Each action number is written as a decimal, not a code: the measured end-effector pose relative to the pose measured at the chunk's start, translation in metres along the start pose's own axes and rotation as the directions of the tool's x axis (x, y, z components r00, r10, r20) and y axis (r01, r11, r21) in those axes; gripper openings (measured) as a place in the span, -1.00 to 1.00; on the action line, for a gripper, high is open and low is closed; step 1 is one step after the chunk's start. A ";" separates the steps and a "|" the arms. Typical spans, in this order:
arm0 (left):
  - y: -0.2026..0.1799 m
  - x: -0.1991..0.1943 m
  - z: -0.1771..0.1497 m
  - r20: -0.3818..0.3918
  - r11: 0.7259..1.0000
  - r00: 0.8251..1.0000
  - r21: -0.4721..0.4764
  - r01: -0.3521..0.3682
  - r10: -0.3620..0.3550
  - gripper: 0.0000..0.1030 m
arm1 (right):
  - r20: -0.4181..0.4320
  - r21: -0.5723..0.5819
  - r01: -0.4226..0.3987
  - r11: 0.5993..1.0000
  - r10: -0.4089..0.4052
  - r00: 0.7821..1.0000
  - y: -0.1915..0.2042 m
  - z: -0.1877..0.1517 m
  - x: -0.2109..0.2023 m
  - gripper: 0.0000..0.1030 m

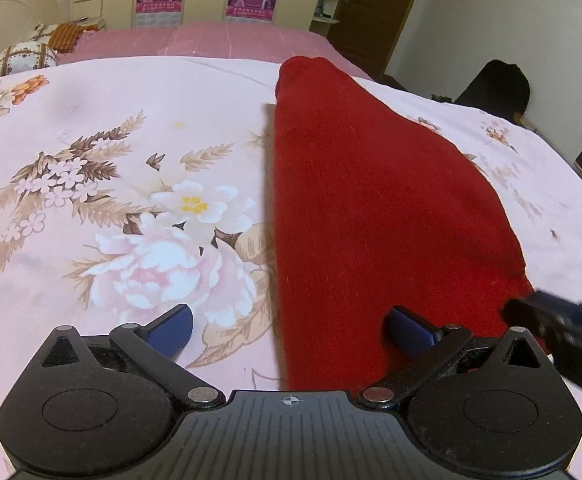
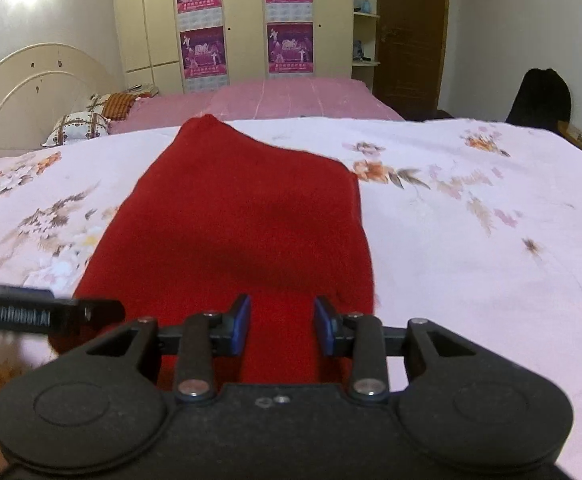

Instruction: Fold small clothes

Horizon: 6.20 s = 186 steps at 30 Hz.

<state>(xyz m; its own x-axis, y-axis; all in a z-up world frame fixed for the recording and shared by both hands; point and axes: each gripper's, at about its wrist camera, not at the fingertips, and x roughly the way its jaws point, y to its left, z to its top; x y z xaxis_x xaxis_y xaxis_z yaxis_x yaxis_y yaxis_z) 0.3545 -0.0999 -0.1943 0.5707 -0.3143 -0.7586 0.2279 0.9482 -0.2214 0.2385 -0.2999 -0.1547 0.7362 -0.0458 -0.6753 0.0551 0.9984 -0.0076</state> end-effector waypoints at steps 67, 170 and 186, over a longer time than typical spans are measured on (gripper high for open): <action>-0.034 0.040 0.054 0.046 0.998 0.997 -0.018 0.061 -0.060 0.65 | 0.060 0.005 -0.017 1.000 0.017 0.998 -0.040 0.043 0.050 -0.82; 0.322 -0.067 0.030 0.122 0.984 0.989 -0.168 -0.066 0.087 0.70 | -0.026 0.304 -0.374 0.876 0.400 0.916 0.241 0.055 0.102 -0.33; 0.302 -0.085 -0.015 0.062 0.985 0.990 -0.123 -0.122 0.130 0.72 | -0.088 -0.023 -0.262 0.965 0.259 0.962 0.293 0.022 0.030 -0.65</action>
<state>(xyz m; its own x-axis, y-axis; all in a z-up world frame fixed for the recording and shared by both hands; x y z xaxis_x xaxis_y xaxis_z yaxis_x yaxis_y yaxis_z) 0.3629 0.2135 -0.2062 0.6437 -0.1905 -0.7412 0.0577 0.9778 -0.2012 0.2912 -0.0091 -0.1609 0.6627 0.2179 -0.7165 -0.1555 0.9759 0.1529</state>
